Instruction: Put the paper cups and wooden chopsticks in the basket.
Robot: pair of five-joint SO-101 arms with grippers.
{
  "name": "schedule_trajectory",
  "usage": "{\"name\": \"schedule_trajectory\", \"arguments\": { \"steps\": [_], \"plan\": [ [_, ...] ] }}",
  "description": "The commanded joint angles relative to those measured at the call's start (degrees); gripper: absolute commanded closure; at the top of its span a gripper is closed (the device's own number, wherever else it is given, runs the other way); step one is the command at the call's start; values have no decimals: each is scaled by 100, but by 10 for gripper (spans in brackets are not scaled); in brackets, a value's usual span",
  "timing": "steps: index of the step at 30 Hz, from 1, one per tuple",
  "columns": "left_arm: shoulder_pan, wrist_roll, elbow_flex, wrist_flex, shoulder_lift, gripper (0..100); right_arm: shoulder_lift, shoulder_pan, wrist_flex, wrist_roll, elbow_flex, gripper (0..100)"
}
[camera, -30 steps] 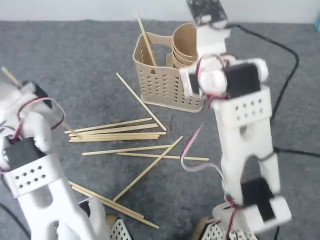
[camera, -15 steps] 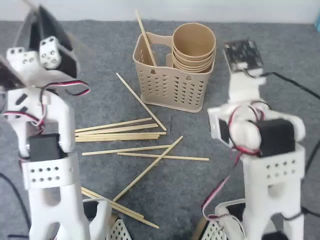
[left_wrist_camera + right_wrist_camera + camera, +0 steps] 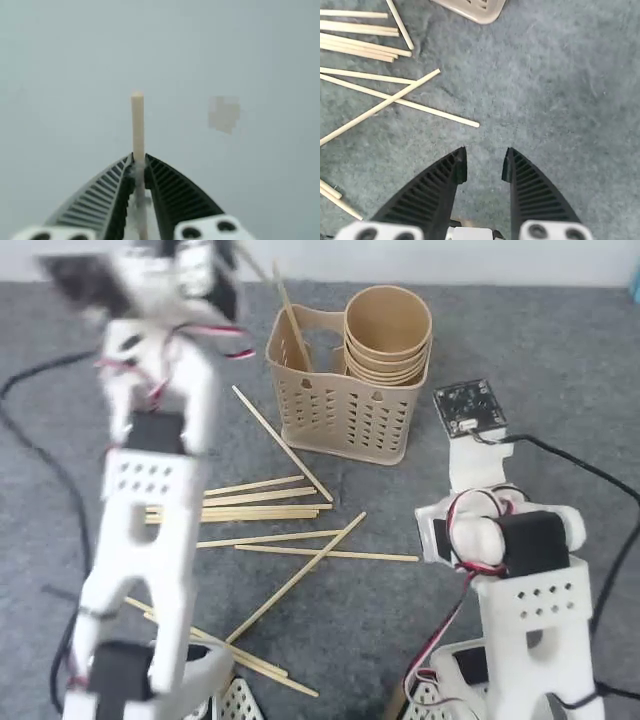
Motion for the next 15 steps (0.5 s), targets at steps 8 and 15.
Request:
{"name": "schedule_trajectory", "arguments": {
  "steps": [8, 15],
  "plan": [
    [325, -105, -400, 527, 440, 987, -163, 75, -189, 79, 9, 865],
    [290, -818, -233, 536, 747, 827, -154, 84, -207, 79, 18, 862]
  ]
}}
